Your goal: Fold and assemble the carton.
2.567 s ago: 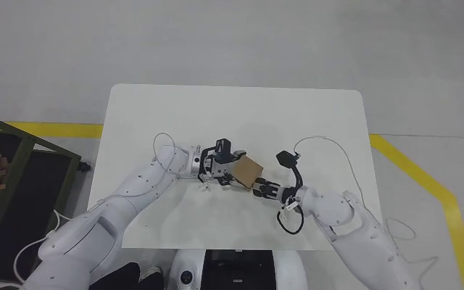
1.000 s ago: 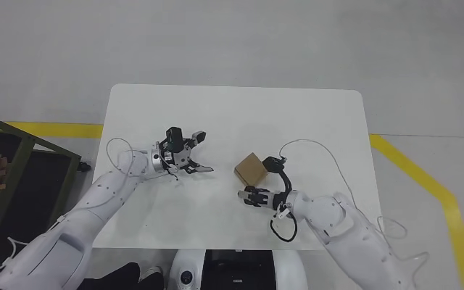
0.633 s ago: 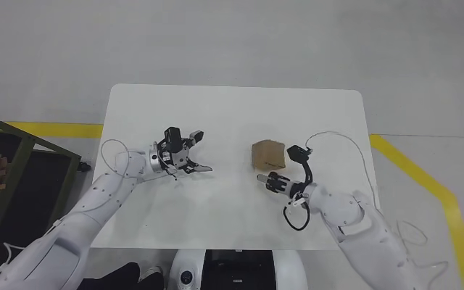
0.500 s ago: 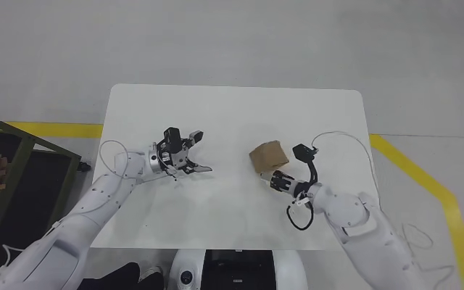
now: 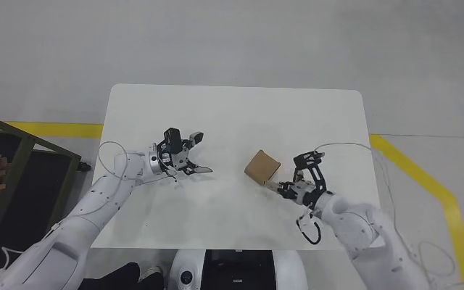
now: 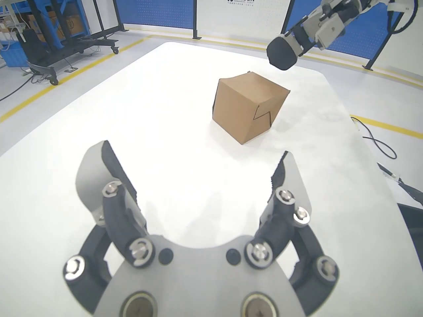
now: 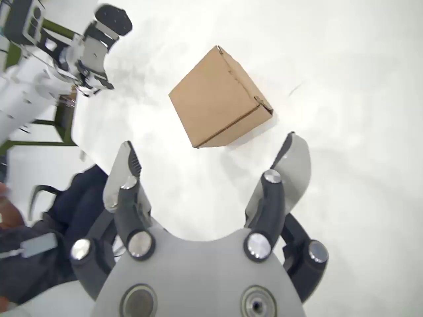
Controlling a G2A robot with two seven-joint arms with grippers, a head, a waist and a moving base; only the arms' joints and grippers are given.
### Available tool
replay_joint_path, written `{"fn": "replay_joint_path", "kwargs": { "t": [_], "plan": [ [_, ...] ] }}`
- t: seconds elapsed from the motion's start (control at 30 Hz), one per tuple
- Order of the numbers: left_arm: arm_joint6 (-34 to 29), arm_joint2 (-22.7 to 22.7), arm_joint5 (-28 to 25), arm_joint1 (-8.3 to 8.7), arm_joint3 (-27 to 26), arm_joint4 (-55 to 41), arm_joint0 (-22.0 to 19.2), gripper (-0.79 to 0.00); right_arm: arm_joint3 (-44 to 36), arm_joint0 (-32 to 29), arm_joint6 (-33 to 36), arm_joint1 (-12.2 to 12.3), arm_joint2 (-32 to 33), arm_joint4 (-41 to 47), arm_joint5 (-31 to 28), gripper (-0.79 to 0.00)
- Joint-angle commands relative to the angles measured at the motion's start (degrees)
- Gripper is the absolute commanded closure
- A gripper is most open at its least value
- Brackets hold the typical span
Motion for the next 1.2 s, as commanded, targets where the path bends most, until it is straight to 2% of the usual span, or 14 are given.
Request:
{"fn": "replay_joint_path", "kwargs": {
  "t": [0.0, 0.17, 0.3, 0.5, 0.73, 0.83, 0.9, 1.0, 1.17],
  "plan": [
    [-0.18, 0.03, 0.01, -0.07, 0.05, -0.07, 0.01, -0.785, 0.41, -0.42, -0.61, 0.10, 0.13, -1.10, -2.37, -0.785],
    [-1.05, 0.58, -0.25, -0.46, -0.35, -0.19, -0.33, -0.785, 1.49, 0.04, -1.60, 0.53, 0.58, -4.59, -10.60, -0.785],
    [-1.74, 1.32, -0.71, -0.87, -1.03, -0.04, -0.86, -0.785, 2.25, 3.35, -0.33, 0.78, -0.56, -11.93, -16.39, -0.785],
    [-1.64, 2.54, -0.94, -1.52, -2.25, 0.50, -1.77, -0.785, 3.13, 3.62, -0.33, 0.75, -0.74, -11.75, -16.72, -0.785],
    [-1.64, 2.54, -0.94, -1.52, -2.25, 0.50, -1.77, -0.785, 3.46, 3.43, -1.22, 0.68, -1.01, -11.01, -17.00, -0.785],
    [-2.88, 2.40, 0.08, -1.58, -2.63, -0.18, -1.27, -0.785, 5.11, 6.37, 1.40, 0.93, -2.23, -14.88, -23.97, -0.785],
    [-4.68, 1.99, 0.60, -1.60, -3.10, -1.08, -0.96, -0.785, 7.43, 8.50, 0.66, 0.91, -3.01, -16.32, -27.67, -0.785],
    [-7.09, 1.51, 0.55, -1.44, -3.54, -0.71, -0.89, -0.785, 10.69, 11.31, -0.86, 0.75, -3.87, -18.14, -29.81, -0.785],
    [-6.17, -0.25, 0.74, -0.79, -3.97, -0.27, 0.01, -0.785, 15.07, 14.32, -5.16, 0.29, -6.25, -21.34, -32.01, -0.785]
  ]
}}
